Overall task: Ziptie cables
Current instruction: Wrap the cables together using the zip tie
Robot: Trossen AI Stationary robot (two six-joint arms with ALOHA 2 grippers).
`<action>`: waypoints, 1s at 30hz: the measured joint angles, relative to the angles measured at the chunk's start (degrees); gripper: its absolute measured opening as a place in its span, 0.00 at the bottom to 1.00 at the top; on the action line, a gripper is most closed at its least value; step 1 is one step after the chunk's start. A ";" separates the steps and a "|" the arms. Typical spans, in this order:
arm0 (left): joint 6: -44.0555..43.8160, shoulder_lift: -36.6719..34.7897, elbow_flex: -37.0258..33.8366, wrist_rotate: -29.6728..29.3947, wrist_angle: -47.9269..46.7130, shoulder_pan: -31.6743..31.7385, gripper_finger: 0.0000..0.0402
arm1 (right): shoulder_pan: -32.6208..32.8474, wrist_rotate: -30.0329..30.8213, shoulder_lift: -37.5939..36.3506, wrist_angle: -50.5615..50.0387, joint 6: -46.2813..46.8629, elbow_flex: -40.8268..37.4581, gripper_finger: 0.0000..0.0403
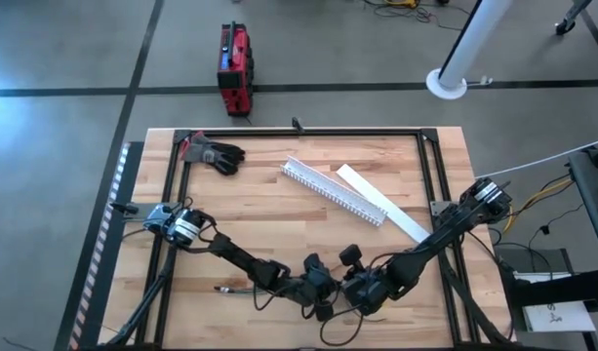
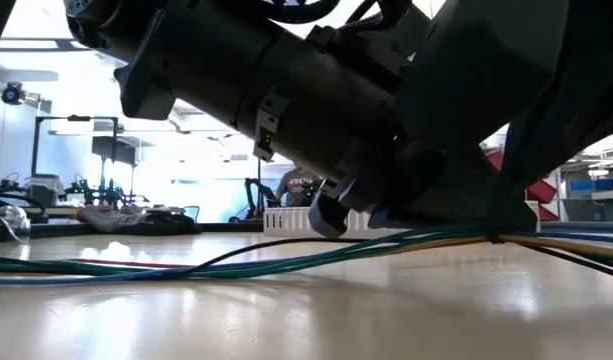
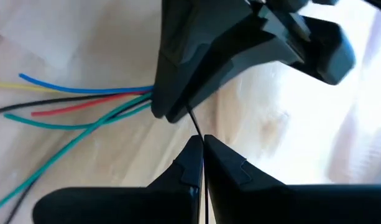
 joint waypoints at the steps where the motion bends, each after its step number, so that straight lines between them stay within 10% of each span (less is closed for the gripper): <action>1: 0.02 0.00 0.00 -0.15 0.00 0.00 0.03 | 0.20 0.72 0.02 -1.52 0.33 0.64 0.00; 17: 0.66 0.97 -0.04 -0.69 -0.83 -0.55 0.01 | 2.57 3.87 0.07 -11.76 6.02 6.37 0.01; 30: 5.71 1.04 -0.04 -2.83 -0.70 -1.38 0.01 | -2.28 -6.99 0.17 5.39 9.46 -0.77 0.32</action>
